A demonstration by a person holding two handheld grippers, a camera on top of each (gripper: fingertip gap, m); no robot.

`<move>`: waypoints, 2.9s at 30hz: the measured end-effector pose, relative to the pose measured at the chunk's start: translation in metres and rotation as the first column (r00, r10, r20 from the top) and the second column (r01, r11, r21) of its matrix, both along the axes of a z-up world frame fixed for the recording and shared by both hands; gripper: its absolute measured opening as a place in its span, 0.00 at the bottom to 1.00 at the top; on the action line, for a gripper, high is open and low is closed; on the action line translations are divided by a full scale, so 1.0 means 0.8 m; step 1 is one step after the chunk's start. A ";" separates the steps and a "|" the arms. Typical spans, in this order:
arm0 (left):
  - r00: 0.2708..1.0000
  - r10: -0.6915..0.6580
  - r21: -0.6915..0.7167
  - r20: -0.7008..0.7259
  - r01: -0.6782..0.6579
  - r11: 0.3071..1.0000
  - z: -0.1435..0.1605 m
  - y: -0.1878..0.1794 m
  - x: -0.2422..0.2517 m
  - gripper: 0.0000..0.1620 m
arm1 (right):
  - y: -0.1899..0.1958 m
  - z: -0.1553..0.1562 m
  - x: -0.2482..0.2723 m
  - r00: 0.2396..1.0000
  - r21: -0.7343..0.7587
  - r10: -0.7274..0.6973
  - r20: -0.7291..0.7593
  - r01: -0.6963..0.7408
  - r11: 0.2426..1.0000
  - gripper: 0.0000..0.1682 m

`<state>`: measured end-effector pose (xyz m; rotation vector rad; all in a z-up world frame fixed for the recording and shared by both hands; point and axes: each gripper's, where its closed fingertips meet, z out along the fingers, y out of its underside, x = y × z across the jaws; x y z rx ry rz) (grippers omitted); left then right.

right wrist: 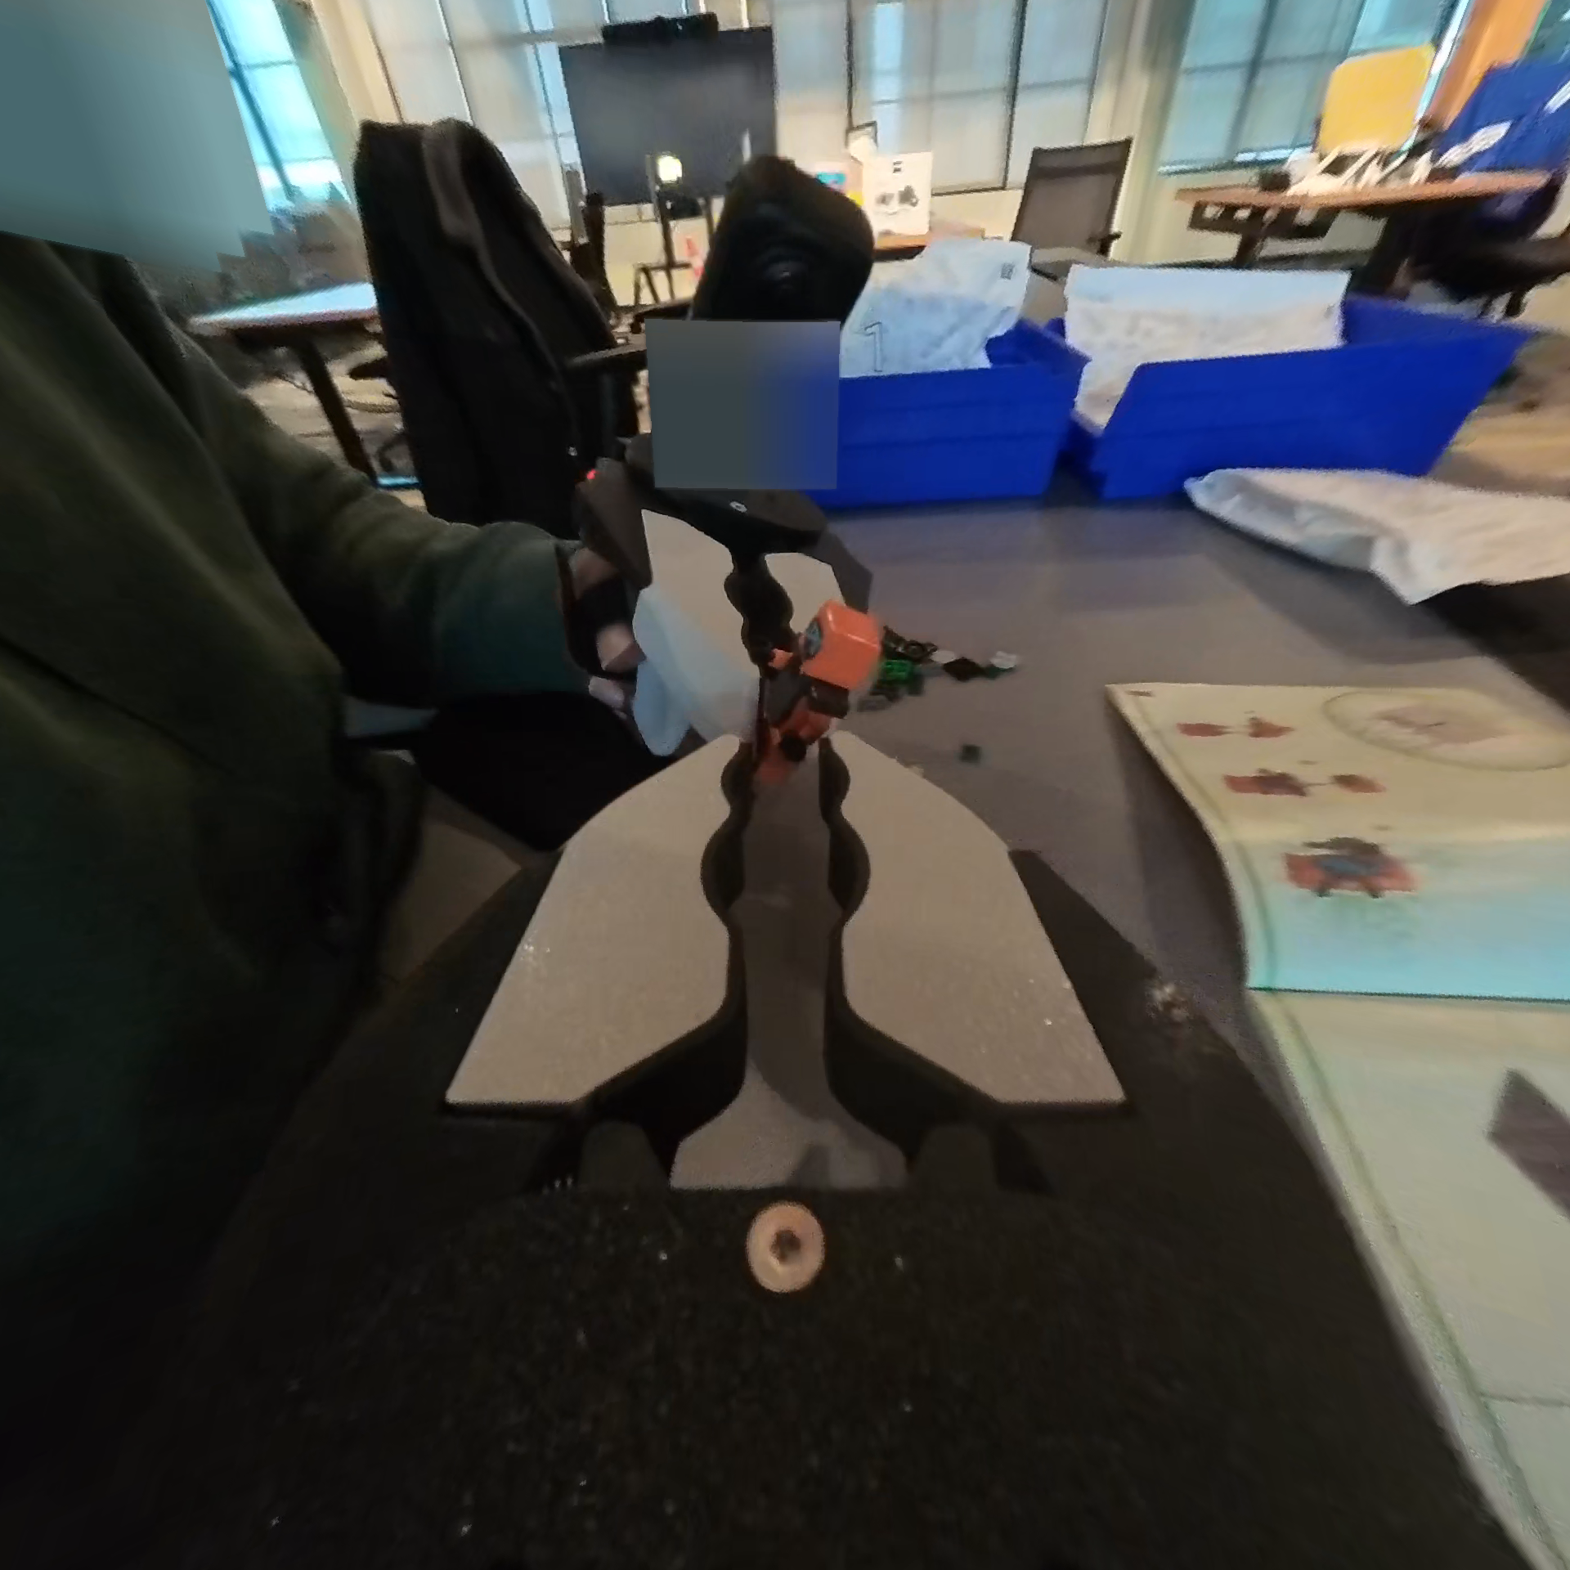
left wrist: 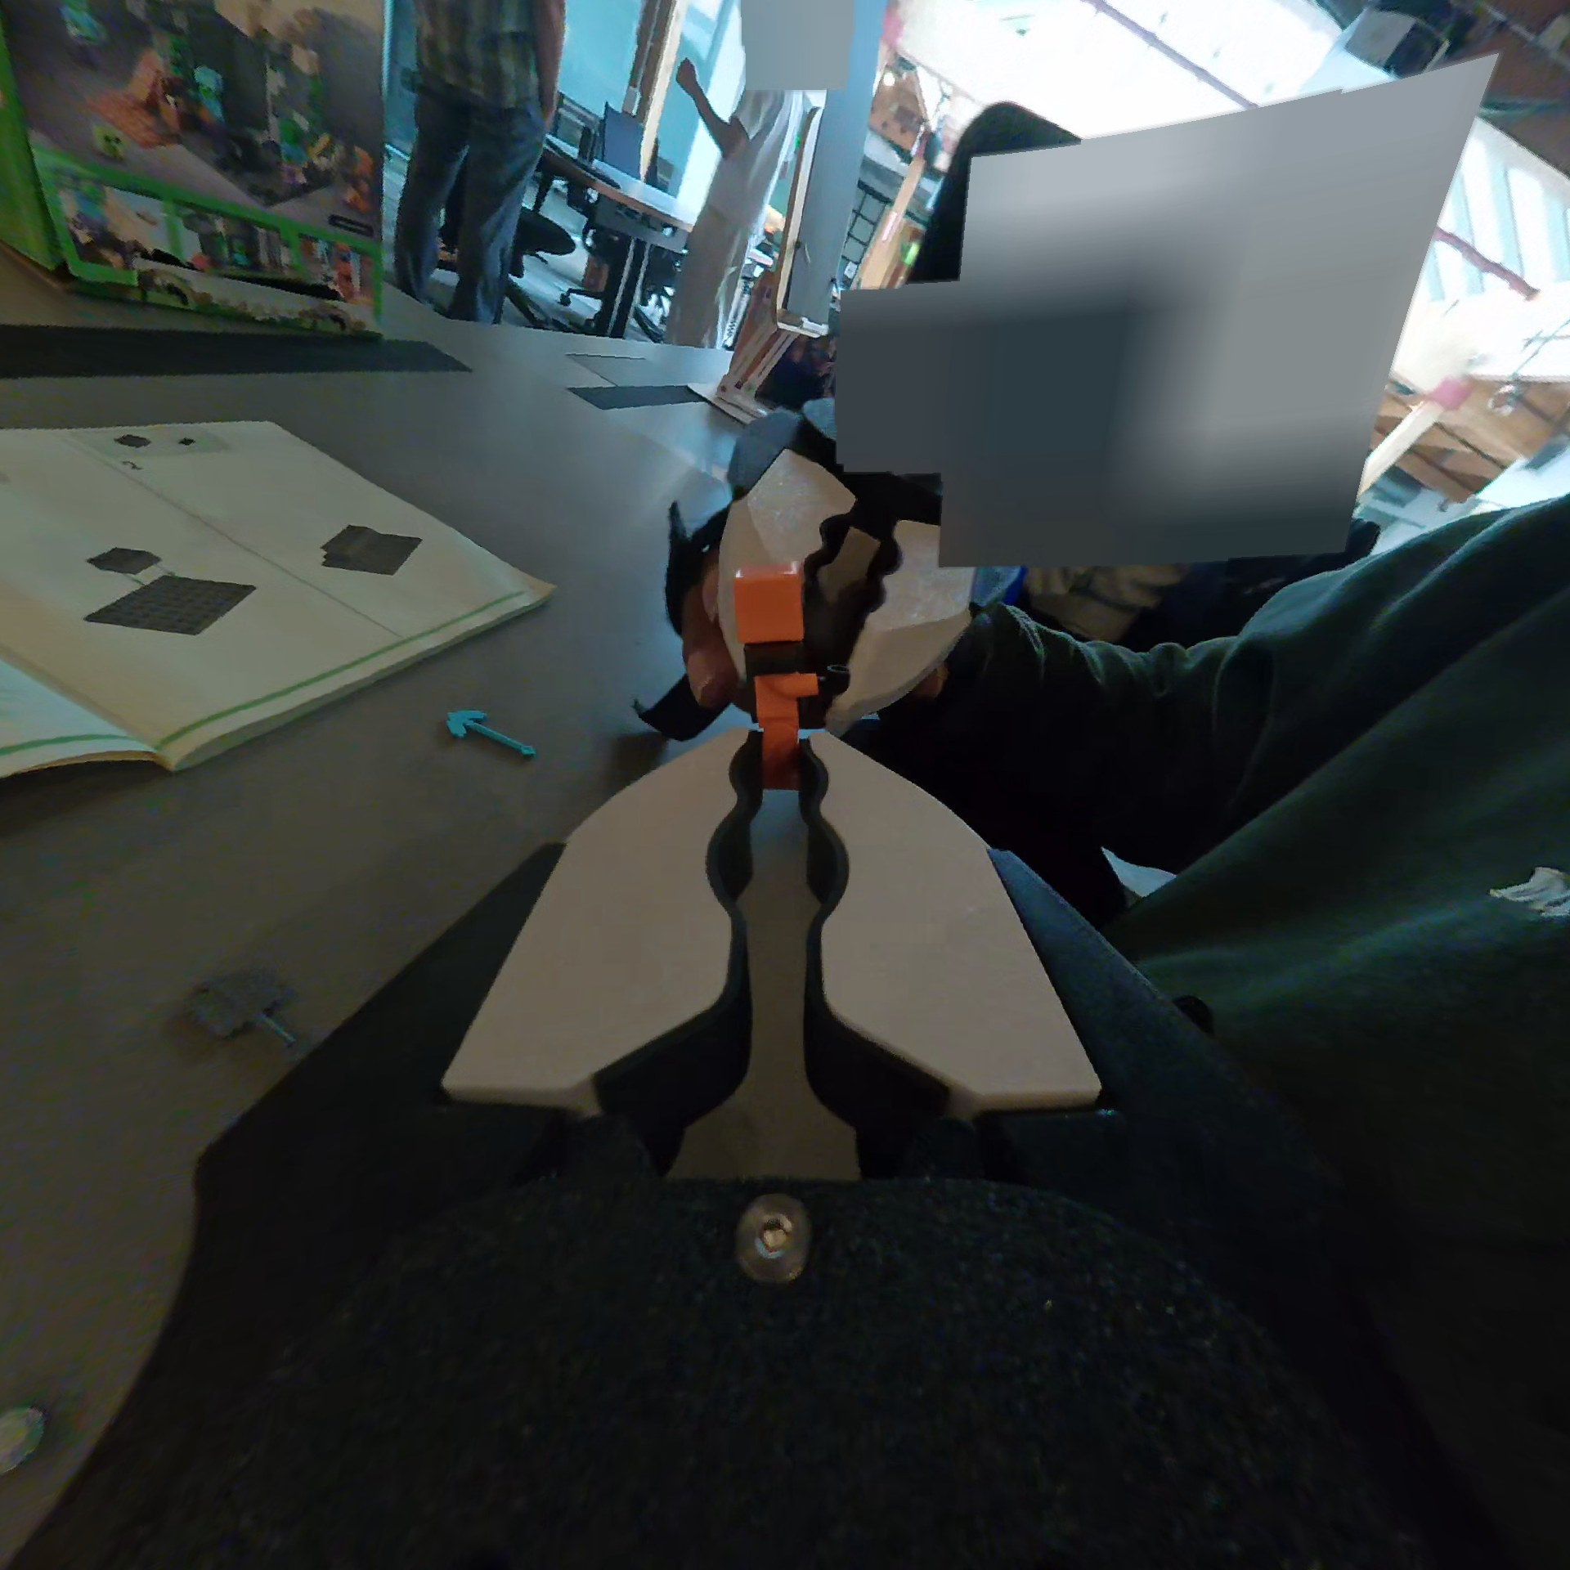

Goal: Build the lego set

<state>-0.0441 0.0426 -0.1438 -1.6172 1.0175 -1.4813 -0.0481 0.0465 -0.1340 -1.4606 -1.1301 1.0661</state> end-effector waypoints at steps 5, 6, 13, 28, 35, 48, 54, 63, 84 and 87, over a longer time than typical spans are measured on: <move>1.000 0.006 0.027 -0.005 -0.006 1.000 0.000 0.000 0.001 0.05 | 0.002 -0.002 -0.002 1.000 -0.055 -0.001 -0.004 0.001 0.998 0.04; 1.000 0.013 0.035 -0.013 -0.012 0.999 -0.001 0.001 0.001 0.05 | 0.003 -0.003 -0.003 1.000 -0.063 -0.004 -0.001 0.004 0.998 0.04; 0.988 0.107 0.166 -0.108 -0.088 0.982 -0.016 0.013 0.000 0.05 | 0.012 -0.018 -0.003 0.998 -0.159 -0.043 0.055 0.052 0.986 0.03; 0.955 0.208 0.286 -0.210 -0.143 0.947 -0.036 0.026 -0.003 0.05 | 0.017 -0.035 -0.002 0.996 -0.297 -0.040 0.085 0.063 0.953 0.03; 0.943 0.238 0.329 -0.234 -0.154 0.932 -0.041 0.028 -0.003 0.05 | 0.018 -0.039 -0.001 0.994 -0.303 -0.043 0.096 0.070 0.950 0.03; 0.924 0.282 0.380 -0.258 -0.171 0.909 -0.046 0.032 -0.003 0.05 | 0.019 -0.042 0.000 0.996 -0.373 -0.039 0.075 0.065 0.925 0.03; 0.918 0.292 0.388 -0.267 -0.175 0.905 -0.047 0.033 -0.003 0.05 | 0.019 -0.042 0.000 0.996 -0.380 -0.040 0.075 0.065 0.923 0.02; 0.919 0.290 0.377 -0.269 -0.177 0.909 -0.048 0.033 -0.004 0.05 | 0.019 -0.042 -0.001 0.996 -0.364 -0.046 0.080 0.072 0.929 0.02; 0.953 0.202 0.201 -0.225 -0.158 0.967 -0.044 0.029 -0.004 0.05 | 0.031 -0.035 0.044 0.992 -0.148 -0.087 0.088 0.099 0.984 0.11; 0.960 0.177 0.187 -0.219 -0.137 0.973 -0.044 0.025 -0.002 0.05 | 0.028 -0.028 0.037 0.996 -0.153 -0.070 0.062 0.079 0.985 0.12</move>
